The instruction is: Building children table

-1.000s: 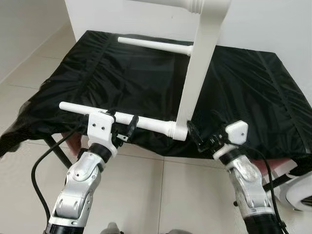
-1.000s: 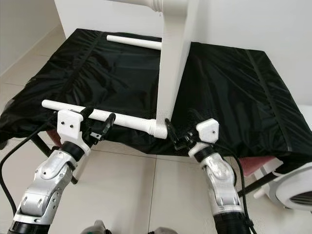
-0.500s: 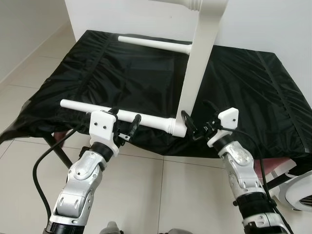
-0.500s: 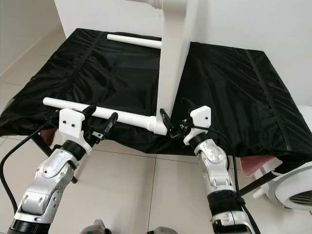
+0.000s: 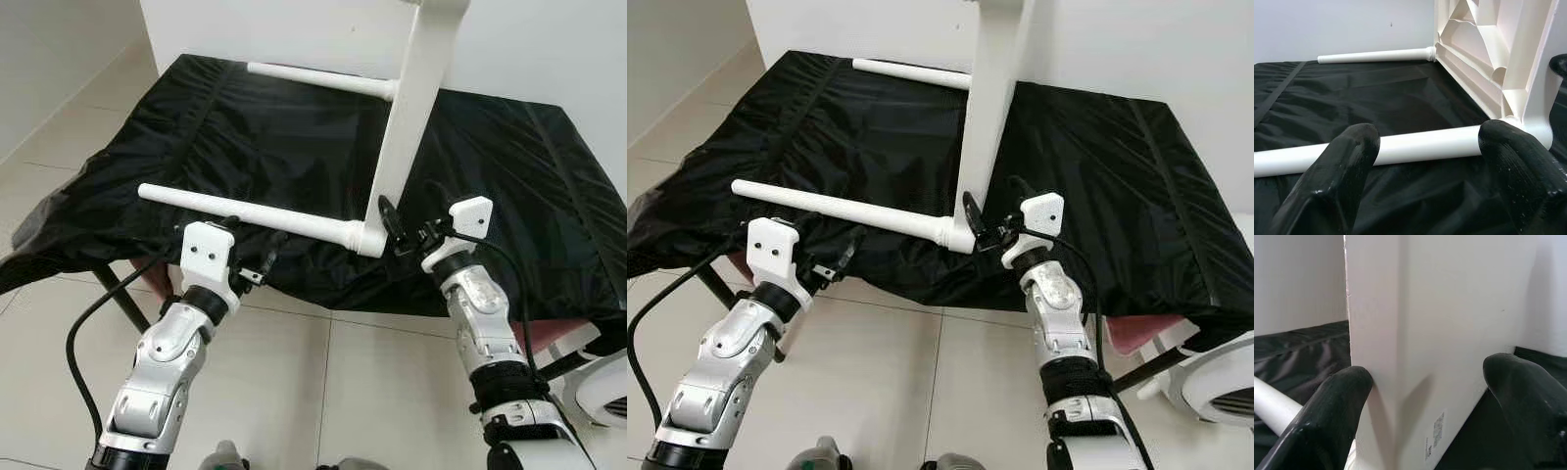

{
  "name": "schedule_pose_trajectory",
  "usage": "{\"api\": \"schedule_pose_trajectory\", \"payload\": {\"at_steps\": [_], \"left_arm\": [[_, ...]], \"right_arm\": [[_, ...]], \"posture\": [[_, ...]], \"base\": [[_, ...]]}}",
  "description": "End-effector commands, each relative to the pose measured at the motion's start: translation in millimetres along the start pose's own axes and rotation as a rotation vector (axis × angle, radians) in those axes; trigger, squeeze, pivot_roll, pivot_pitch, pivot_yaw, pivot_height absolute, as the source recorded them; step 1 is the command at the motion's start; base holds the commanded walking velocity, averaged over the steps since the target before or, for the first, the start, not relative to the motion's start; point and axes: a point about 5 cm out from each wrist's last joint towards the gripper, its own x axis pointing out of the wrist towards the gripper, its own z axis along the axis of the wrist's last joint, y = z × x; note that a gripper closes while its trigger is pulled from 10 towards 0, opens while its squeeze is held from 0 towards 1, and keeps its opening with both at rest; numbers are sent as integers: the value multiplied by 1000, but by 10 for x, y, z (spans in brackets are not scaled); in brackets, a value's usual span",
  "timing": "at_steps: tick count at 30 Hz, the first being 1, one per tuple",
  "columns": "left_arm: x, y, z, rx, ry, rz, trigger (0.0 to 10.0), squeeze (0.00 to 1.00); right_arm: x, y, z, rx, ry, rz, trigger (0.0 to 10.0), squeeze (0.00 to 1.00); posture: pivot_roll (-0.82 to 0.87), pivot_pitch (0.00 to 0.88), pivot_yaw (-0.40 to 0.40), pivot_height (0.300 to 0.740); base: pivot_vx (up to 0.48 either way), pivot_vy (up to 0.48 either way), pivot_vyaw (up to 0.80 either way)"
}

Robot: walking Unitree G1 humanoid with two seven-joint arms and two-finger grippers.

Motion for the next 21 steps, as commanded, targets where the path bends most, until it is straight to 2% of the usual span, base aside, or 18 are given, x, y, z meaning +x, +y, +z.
{"api": "schedule_pose_trajectory", "payload": {"at_steps": [1,3,8,15,21], "left_arm": [[-17,-41,41,8,-23,-64,10000,0],[-18,-34,39,10,-22,-63,10000,0],[-13,-32,33,9,-20,-65,10000,0],[-5,-36,36,10,-21,-70,10000,0],[14,-41,20,4,-2,-84,10000,0]], "right_arm": [[3,-224,68,-30,-33,-107,10000,0],[-19,-338,69,-41,-31,-154,10000,0],[-34,-410,64,-58,-33,-185,10000,0],[-48,-333,54,-51,-38,-145,10000,0],[-103,-182,35,-34,-46,-83,10000,0]], "posture": [[25,19,-50,740],[24,18,-49,740],[21,14,-44,740],[17,10,-44,740],[14,13,-48,740]], "base": [[0,0,0],[0,0,0],[0,0,0],[0,0,0],[0,0,0]]}}
